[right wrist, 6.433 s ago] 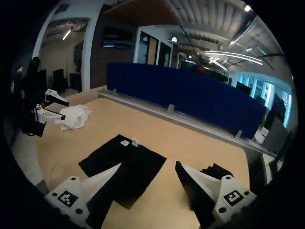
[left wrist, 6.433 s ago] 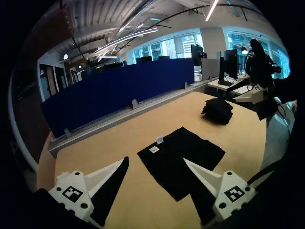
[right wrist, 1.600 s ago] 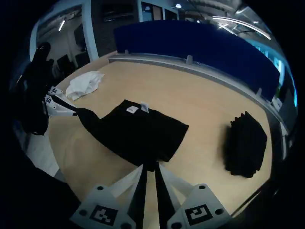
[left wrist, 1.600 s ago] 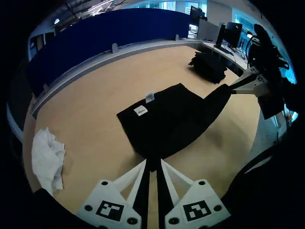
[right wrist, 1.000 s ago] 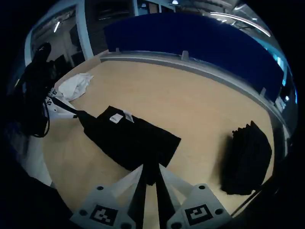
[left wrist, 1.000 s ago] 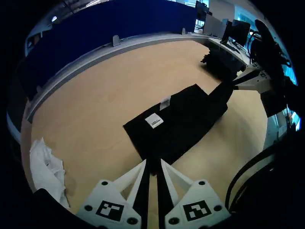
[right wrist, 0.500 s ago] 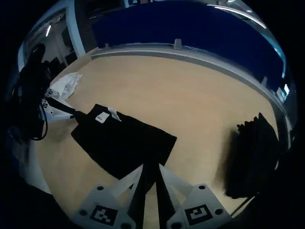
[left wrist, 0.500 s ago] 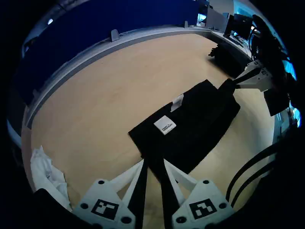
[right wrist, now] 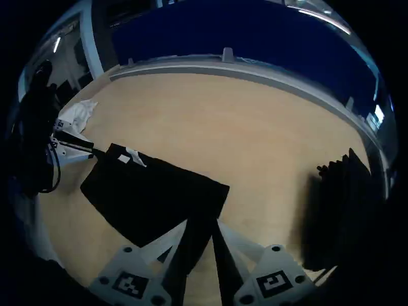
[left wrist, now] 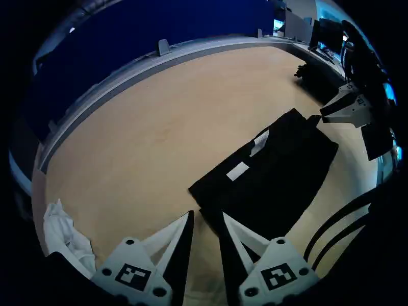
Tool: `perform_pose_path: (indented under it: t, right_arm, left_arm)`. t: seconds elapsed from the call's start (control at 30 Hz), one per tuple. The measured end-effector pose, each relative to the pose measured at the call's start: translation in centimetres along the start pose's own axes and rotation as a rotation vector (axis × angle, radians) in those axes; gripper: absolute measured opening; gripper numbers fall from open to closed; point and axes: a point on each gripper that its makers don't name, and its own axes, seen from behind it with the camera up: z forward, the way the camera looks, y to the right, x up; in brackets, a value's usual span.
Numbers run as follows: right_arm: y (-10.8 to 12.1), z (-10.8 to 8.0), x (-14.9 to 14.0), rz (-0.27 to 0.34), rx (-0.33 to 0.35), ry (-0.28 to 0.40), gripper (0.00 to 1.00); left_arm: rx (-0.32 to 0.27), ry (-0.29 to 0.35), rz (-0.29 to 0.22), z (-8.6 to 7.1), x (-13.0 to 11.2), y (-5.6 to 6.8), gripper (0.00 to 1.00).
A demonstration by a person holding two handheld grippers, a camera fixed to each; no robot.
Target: Fold towel
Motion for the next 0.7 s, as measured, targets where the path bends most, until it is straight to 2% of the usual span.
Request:
perform_pose_path:
  t: [0.07, 0.2, 0.33, 0.43, 0.47, 0.7]
  right_arm:
    - [0.3, 0.1, 0.1, -0.006, -0.017, 0.003, 0.39]
    - [0.7, 0.2, 0.3, -0.031, -0.041, 0.013, 0.57]
    - [0.7, 0.1, 0.6, -0.050, -0.047, 0.033, 0.83]
    - [0.7, -0.1, 0.7, -0.049, -0.049, 0.042, 0.98]
    - [0.7, -0.2, 0.7, -0.047, -0.049, 0.043, 1.00]
    - [0.9, -0.6, 0.0, -0.023, -0.042, 0.037, 1.00]
  left_arm:
    - [0.010, -0.001, 0.007, 0.1, -0.1, -0.2, 0.33]
    - [0.025, 0.005, 0.019, 0.1, 0.0, -0.4, 0.38]
    - [0.022, 0.020, 0.008, -0.3, 0.2, -0.3, 0.61]
    - [0.011, 0.032, -0.015, -0.5, 0.4, 0.0, 0.86]
    - [0.007, 0.035, -0.023, -0.6, 0.4, 0.1, 0.93]
    - [0.029, 0.067, -0.042, -1.6, 0.8, -0.3, 0.95]
